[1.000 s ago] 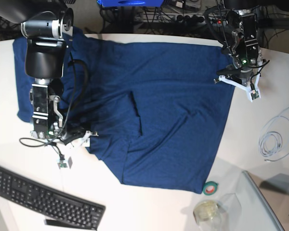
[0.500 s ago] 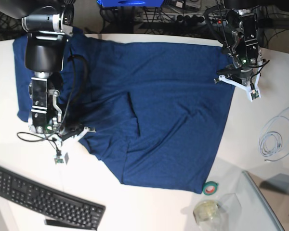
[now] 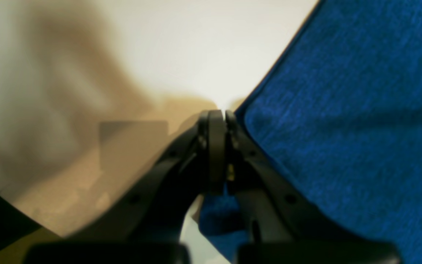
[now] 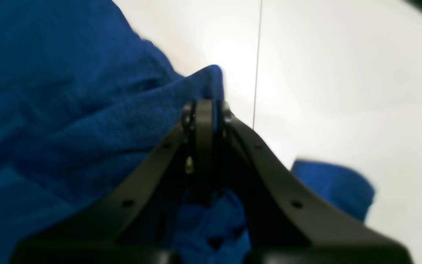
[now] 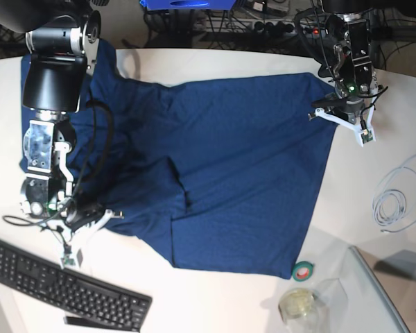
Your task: Layout the t-shirt on the table in an organized manner, then fold the t-shirt properly
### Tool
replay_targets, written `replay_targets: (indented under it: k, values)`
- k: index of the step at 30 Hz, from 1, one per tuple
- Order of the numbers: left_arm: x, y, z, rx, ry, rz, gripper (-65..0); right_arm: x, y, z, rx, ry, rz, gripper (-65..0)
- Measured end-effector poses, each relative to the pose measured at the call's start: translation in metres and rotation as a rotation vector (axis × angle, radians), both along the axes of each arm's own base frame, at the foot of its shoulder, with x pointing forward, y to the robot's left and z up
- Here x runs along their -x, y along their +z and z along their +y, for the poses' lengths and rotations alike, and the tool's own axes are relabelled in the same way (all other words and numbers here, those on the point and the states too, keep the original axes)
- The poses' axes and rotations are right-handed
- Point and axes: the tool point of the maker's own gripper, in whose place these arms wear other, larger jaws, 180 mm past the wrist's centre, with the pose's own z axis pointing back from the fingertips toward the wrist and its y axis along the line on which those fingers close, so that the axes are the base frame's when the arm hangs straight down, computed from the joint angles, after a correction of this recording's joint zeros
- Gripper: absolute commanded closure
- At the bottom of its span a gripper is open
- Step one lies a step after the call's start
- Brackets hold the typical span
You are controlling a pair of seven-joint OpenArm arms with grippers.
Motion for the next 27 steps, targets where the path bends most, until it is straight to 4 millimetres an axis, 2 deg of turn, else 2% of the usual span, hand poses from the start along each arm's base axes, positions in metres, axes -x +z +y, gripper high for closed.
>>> replay_targets:
  k: [3,5,11,13,15,20,27]
  values:
    - [0.0,0.0,0.0,0.0,0.0,0.0,0.0,0.007,-0.018,0.003,-0.015,0.003,0.051,-12.3]
    - [0.0,0.0,0.0,-0.001,0.0,-0.001,0.0,0.003,-0.025,0.005,-0.023,0.004,0.025,-15.9]
    - [-0.001,0.001,0.003,-0.005,-0.002,0.002,0.0,0.016,-0.072,0.008,-0.045,0.003,0.109,-16.2]
    - [0.001,0.001,0.006,-0.01,-0.002,0.005,0.0,0.017,-0.078,0.005,-0.047,0.001,0.123,-16.2]
    - [0.001,0.001,0.006,-0.011,-0.001,0.005,0.0,0.011,-0.075,0.0,-0.041,-0.004,0.087,-15.5]
    - [0.001,0.001,0.006,-0.011,-0.001,0.005,0.0,0.009,-0.072,0.0,-0.04,-0.005,0.077,-2.9]
    - [0.001,0.001,0.006,-0.01,-0.001,0.006,0.0,-0.013,-0.024,-0.011,0.007,-0.007,-0.067,-1.2]
